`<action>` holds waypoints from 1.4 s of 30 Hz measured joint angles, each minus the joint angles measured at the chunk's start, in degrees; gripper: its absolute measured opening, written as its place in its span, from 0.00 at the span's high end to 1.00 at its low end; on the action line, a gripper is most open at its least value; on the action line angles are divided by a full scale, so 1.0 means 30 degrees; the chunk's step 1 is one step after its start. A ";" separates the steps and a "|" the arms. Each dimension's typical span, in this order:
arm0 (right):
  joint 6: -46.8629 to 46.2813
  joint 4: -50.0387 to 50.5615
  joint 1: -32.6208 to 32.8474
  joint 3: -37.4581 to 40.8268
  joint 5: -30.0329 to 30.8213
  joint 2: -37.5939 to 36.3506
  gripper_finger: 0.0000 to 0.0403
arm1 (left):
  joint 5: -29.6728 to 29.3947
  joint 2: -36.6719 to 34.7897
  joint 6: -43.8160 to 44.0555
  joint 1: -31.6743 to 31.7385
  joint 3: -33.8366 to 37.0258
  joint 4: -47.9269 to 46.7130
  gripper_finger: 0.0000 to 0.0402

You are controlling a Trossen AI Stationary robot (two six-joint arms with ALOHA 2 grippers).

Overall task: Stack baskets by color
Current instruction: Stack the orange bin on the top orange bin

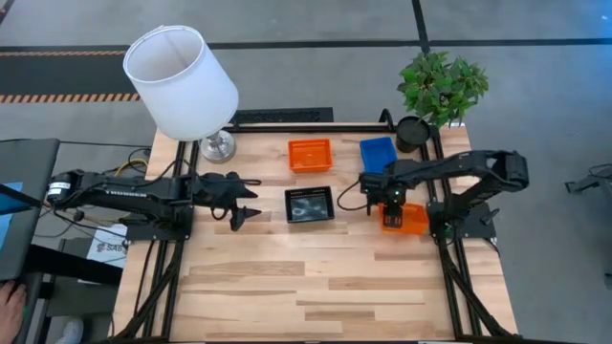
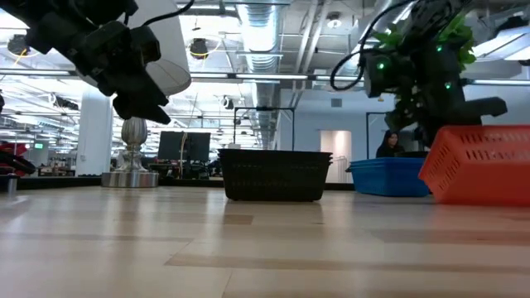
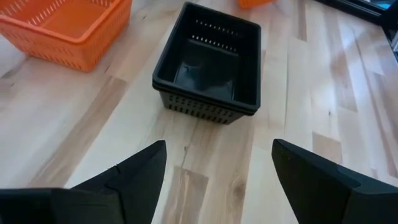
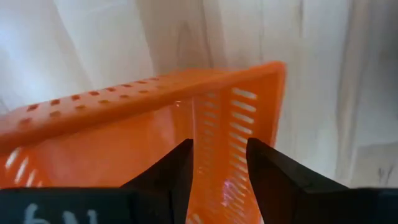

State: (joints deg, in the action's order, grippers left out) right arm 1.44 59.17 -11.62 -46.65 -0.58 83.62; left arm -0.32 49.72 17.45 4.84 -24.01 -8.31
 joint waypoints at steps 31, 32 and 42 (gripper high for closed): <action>0.1382 0.0456 -0.1843 -0.0372 -0.0416 0.0069 0.58 | -0.1129 0.0011 0.0726 -0.0029 0.0000 -0.0146 0.31; 0.1464 0.0417 -0.1843 -0.0378 -0.0732 0.0041 0.59 | -0.1096 0.0011 0.0927 -0.0029 0.0000 -0.0146 0.31; 0.0527 0.0508 -0.1840 -0.0379 -0.1534 -0.0028 0.95 | -0.0629 0.0012 0.2115 -0.0029 -0.0007 -0.1103 0.31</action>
State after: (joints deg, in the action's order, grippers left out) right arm 3.02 60.69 -17.14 -47.79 -5.18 83.54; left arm -2.21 49.76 23.79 4.75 -24.03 -11.62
